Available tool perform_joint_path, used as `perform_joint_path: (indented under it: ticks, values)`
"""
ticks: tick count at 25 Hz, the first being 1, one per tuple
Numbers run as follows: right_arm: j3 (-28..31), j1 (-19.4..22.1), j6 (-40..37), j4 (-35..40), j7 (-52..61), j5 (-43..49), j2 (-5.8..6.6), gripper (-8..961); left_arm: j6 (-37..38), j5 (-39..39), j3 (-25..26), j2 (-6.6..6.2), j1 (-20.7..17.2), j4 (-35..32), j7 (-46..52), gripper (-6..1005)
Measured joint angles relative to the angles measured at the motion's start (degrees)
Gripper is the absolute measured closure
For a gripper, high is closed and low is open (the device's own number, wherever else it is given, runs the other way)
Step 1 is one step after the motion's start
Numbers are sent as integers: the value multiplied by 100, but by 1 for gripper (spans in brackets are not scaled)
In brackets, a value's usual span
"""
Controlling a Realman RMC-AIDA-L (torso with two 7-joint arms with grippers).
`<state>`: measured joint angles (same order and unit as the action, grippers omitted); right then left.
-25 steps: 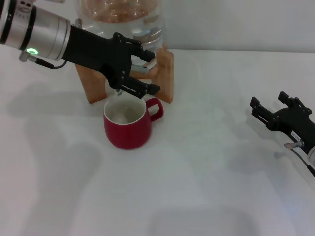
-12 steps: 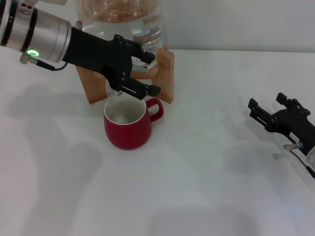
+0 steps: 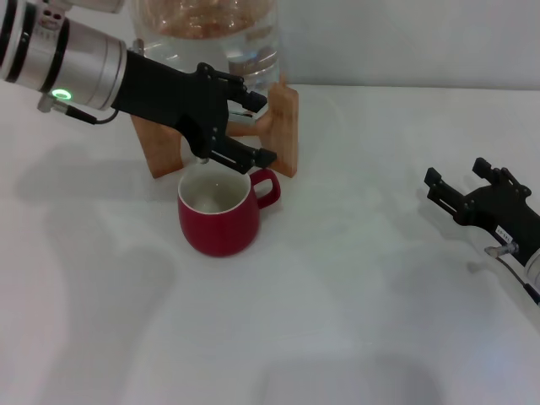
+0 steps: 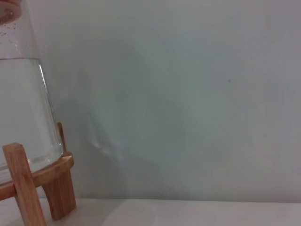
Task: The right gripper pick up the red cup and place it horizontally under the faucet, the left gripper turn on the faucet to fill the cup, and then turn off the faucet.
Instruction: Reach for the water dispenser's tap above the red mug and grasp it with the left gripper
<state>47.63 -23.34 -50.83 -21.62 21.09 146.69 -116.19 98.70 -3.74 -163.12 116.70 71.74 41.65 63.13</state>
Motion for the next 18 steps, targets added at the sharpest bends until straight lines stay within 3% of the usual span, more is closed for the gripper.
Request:
perform_joint_path:
  ticks: [18]
  values:
    - [-15,-4,4,-4,0,0,0,96,26,-137,0,20,36,43,82,114]
